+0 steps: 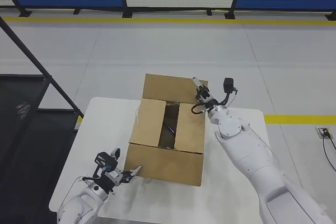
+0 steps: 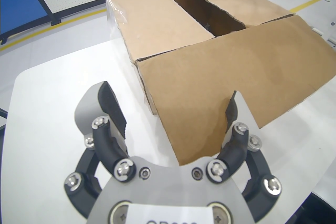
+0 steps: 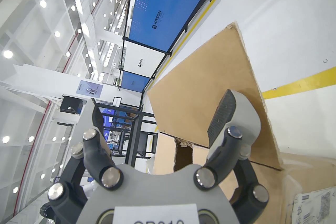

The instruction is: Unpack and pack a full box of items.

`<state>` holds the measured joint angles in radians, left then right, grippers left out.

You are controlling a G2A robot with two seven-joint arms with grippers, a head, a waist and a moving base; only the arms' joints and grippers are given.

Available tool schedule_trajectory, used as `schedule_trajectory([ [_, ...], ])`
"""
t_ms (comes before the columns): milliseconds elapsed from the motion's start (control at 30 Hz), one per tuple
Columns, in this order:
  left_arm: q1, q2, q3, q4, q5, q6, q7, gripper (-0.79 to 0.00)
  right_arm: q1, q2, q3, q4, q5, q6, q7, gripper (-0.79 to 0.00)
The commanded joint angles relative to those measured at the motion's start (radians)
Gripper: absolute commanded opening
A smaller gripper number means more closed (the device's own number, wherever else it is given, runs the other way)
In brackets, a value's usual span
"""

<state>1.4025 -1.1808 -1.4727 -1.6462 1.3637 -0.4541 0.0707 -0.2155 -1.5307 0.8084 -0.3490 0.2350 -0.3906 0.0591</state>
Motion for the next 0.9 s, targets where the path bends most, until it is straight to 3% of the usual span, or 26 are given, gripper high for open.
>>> schedule_trajectory([
  [0,0.001,0.001,0.000,0.001,0.000,0.000,0.002,0.000,0.010,-0.010,-0.005,0.021,-0.012,0.020,0.000,0.000],
  [467,0.012,0.005,-0.023,-0.005,-0.020,0.023,0.056,0.000,0.041,-0.048,0.017,0.110,-0.019,0.077,0.023,0.000],
  [633,0.028,0.002,-0.053,-0.009,-0.080,0.096,0.102,0.000,0.043,-0.048,0.039,0.124,-0.007,0.046,0.013,0.000],
  [867,0.031,-0.005,-0.071,-0.006,-0.113,0.236,0.092,0.000,0.023,-0.038,0.081,0.127,0.012,-0.075,-0.070,0.000],
])
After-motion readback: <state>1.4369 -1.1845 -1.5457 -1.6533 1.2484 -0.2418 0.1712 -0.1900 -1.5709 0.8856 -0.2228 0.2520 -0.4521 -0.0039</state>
